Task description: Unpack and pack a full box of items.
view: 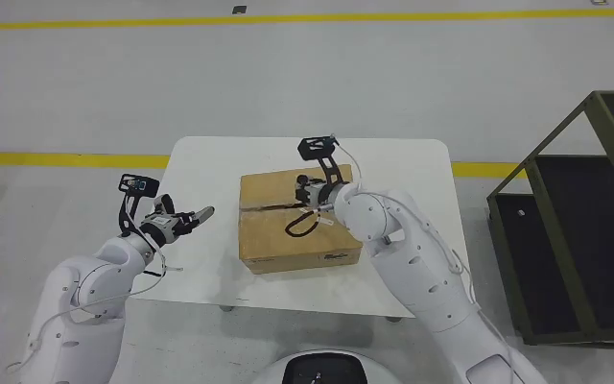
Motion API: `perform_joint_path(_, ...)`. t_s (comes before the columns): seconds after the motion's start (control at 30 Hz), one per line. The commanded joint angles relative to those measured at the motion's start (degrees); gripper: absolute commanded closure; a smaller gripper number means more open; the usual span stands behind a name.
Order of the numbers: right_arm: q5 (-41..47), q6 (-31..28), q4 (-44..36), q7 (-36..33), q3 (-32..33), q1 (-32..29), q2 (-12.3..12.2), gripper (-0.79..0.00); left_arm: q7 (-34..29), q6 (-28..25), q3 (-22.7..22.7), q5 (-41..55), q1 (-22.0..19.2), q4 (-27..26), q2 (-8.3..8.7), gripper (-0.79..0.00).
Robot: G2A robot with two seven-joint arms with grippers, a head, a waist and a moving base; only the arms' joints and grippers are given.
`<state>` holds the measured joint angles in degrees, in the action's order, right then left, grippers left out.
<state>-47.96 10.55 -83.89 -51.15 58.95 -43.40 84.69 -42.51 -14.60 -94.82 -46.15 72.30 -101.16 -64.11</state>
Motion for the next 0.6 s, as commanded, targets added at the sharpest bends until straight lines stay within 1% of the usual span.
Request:
perform_joint_path(0.0,-0.9,-0.4,-1.2,0.7,0.1,-1.5,-0.2,0.000,0.0,0.0,0.0,0.0,0.0,0.0,0.00,-0.785)
perform_joint_path(0.07,-2.5,-0.4,-1.9,1.3,-0.3,-2.6,-0.3,0.000,0.0,0.0,0.0,0.0,0.0,0.0,0.00,-0.785)
perform_joint_path(0.23,-3.1,0.1,-2.3,3.6,-1.0,-4.5,-0.3,0.000,0.0,0.0,0.0,0.0,0.0,0.0,0.00,-0.785)
perform_joint_path(0.57,-3.1,0.1,-2.3,3.6,-1.0,-4.5,-0.3,0.000,0.0,0.0,0.0,0.0,0.0,0.0,0.00,-0.785)
